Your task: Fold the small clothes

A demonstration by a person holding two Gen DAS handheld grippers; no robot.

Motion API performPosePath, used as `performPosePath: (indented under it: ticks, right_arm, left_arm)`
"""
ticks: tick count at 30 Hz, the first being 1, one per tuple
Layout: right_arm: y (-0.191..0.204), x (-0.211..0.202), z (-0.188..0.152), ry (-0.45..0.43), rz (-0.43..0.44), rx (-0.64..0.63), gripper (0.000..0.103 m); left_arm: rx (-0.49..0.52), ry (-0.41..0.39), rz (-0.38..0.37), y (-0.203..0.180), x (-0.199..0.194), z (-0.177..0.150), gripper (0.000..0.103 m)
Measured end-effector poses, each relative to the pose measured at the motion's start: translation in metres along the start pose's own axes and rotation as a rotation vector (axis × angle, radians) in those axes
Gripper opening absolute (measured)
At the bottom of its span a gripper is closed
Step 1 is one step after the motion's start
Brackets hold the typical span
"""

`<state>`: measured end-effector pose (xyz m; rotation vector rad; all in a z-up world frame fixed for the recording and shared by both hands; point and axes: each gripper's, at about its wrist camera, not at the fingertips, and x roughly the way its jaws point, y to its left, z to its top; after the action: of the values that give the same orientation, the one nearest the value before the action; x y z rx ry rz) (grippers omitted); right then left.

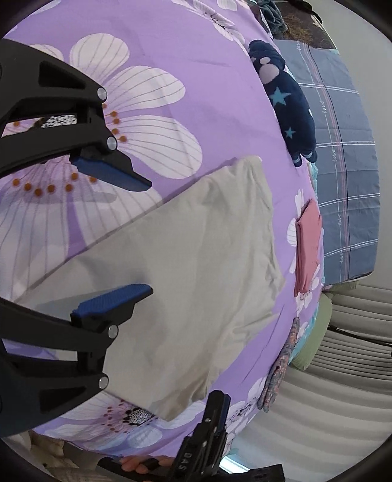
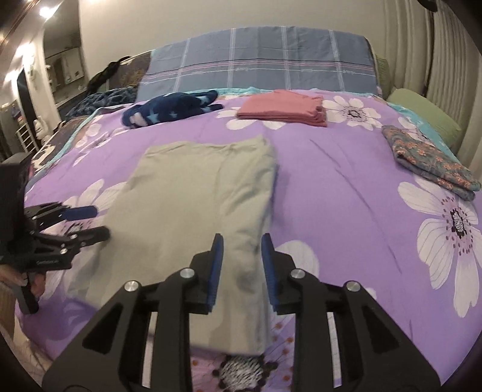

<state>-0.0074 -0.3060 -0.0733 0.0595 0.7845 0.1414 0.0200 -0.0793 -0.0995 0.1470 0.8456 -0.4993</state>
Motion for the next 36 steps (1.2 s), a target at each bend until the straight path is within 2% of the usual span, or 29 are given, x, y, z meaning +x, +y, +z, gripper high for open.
performPosePath:
  ticks: [3, 6, 10, 13, 15, 17, 20, 26, 33, 36]
  right_arm:
    - [0.004, 0.001, -0.009, 0.023, 0.016, -0.001, 0.026]
    - [0.0, 0.008, -0.017, 0.063, -0.01, 0.02, 0.026]
    - [-0.011, 0.029, -0.029, 0.15, -0.051, 0.059, 0.035]
    - [-0.013, 0.029, -0.029, 0.146, -0.037, 0.062, 0.036]
    - [-0.014, 0.025, -0.024, 0.127, -0.02, 0.053, 0.04]
    - [-0.021, 0.019, -0.01, 0.092, 0.022, 0.067, 0.055]
    - [-0.034, 0.021, 0.014, 0.066, 0.088, 0.092, 0.063]
    - [-0.05, 0.072, 0.041, 0.141, 0.152, 0.147, 0.064]
    - [-0.051, 0.105, 0.05, 0.169, 0.257, 0.163, 0.064]
    - [-0.053, 0.113, 0.058, 0.172, 0.289, 0.156, 0.061]
  left_arm:
    - [0.009, 0.008, -0.005, -0.003, -0.002, -0.004, 0.064]
    - [0.007, 0.027, -0.006, -0.005, 0.003, -0.009, 0.066]
    - [-0.01, 0.069, -0.013, -0.004, 0.015, -0.016, 0.073]
    - [-0.014, 0.074, -0.018, -0.004, 0.016, -0.015, 0.073]
    - [-0.013, 0.076, -0.03, -0.002, 0.016, -0.011, 0.073]
    - [-0.029, 0.07, -0.045, 0.004, 0.015, -0.004, 0.073]
    - [-0.067, 0.048, -0.063, 0.015, 0.017, 0.009, 0.073]
    - [-0.168, 0.071, -0.091, 0.04, 0.043, 0.028, 0.073]
    - [-0.158, 0.075, -0.134, 0.044, 0.058, 0.038, 0.073]
    - [-0.15, 0.072, -0.152, 0.045, 0.066, 0.045, 0.073]
